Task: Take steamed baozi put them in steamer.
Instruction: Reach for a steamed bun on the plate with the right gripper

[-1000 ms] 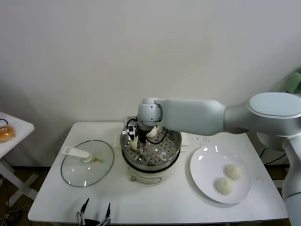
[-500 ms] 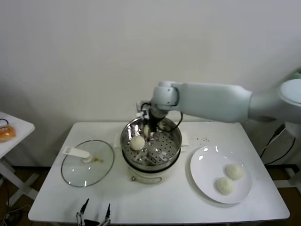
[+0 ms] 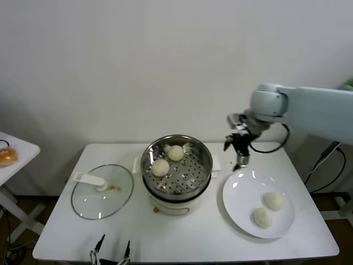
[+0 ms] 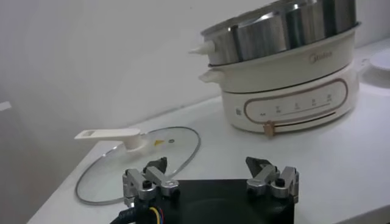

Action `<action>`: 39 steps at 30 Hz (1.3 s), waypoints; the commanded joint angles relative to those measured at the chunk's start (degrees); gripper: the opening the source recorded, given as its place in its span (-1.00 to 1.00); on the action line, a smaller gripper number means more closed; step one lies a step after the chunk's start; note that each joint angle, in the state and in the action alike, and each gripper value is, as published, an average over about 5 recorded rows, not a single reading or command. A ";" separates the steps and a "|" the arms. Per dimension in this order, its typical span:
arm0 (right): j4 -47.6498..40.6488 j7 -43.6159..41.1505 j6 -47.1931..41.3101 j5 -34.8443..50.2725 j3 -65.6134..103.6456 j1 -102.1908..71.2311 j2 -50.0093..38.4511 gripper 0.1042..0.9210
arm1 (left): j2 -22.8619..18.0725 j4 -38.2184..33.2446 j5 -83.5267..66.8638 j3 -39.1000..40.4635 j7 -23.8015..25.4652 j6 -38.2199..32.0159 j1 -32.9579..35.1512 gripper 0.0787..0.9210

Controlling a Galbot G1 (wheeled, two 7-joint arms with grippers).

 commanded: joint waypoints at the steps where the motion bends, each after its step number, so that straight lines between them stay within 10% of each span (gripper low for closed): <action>1: 4.86 0.49 1.55 -12.24 -2.39 -6.77 -13.95 0.76 | -0.13 0.28 0.11 0.07 -0.04 -0.08 -0.05 0.77; 39: 0.21 5.12 -0.83 -25.07 21.74 -41.39 -15.75 0.64 | -0.35 1.78 0.63 -0.29 0.09 -0.02 -0.38 0.77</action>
